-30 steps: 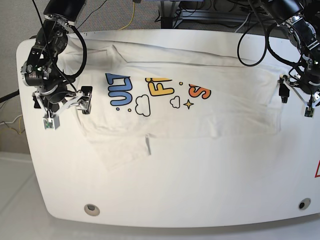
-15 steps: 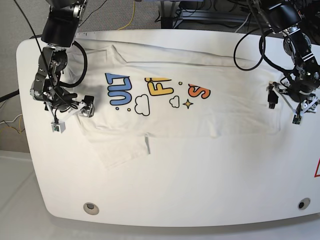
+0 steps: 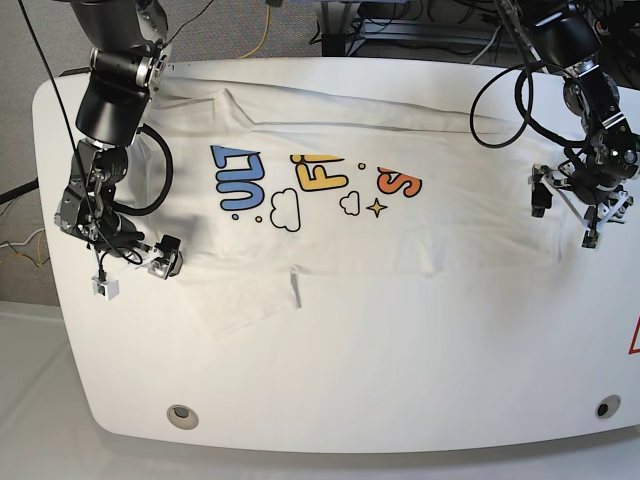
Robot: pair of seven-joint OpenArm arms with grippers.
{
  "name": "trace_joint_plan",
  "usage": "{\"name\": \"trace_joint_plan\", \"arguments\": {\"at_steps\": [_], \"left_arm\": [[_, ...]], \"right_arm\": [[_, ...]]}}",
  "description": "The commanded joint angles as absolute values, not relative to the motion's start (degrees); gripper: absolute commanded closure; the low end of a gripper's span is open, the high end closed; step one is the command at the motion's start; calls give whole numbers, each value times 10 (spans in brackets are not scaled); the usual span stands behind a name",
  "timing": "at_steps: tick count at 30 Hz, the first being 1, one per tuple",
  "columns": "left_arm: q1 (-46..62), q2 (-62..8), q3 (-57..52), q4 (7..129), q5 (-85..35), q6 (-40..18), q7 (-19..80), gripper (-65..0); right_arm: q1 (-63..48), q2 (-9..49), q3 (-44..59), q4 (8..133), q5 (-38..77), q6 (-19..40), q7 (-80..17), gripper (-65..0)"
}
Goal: Fold the T-shirt properly
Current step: 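Grasp the shirt edge with the right gripper and lift it slightly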
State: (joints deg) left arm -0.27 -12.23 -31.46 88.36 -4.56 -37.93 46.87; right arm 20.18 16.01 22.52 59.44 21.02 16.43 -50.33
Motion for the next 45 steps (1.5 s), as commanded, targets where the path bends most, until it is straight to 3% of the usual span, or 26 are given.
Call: {"name": "trace_joint_plan", "arguments": {"at_steps": [1,10,18,22,24,26,28,30,32,34,38,40,42,45], "left_arm": [[-9,-133,-312,905,-59,-380,454,-563],[-8,-137,-311,908,-34,-387,459,-570],[-12,-147,-315,872,-15,-400,459,-578],[-10,-146,-314,871,-21,-400,457,-578],[-9,-145,-312,875,-24,-400,456,-576],[-6,-141,-312,879,-29,-400,455,-575],[-6,-141,-309,887,-35,-400,462,-572],[-5,-141,-310,888,-36,-400,460,-574],[-6,-141,-310,886,-37,-400,461,-576],[-9,-140,-310,882,-38,-400,460,-581],[-10,-141,-311,873,-42,-400,456,-581],[-7,-144,-311,867,-40,-400,458,-584],[-8,-142,-311,868,-38,-400,456,-584],[-8,-143,-312,868,-36,-400,458,-584]], "right_arm": [[211,164,233,578,210,162,-517,-650],[225,157,231,532,213,165,-485,-630],[219,122,199,530,241,232,-432,-650],[218,113,193,535,259,242,-438,-628],[216,111,192,540,267,236,-440,-578],[215,110,193,545,274,231,-443,-481],[221,111,192,550,284,223,-448,-182],[221,113,191,548,280,220,-450,-70],[223,116,189,546,275,220,-453,-27],[225,119,187,546,272,220,-456,-40],[225,126,180,545,271,218,-463,-182],[226,123,180,550,272,222,-474,-413],[227,125,179,550,271,220,-474,-445],[229,124,179,551,272,222,-470,-340]]}}
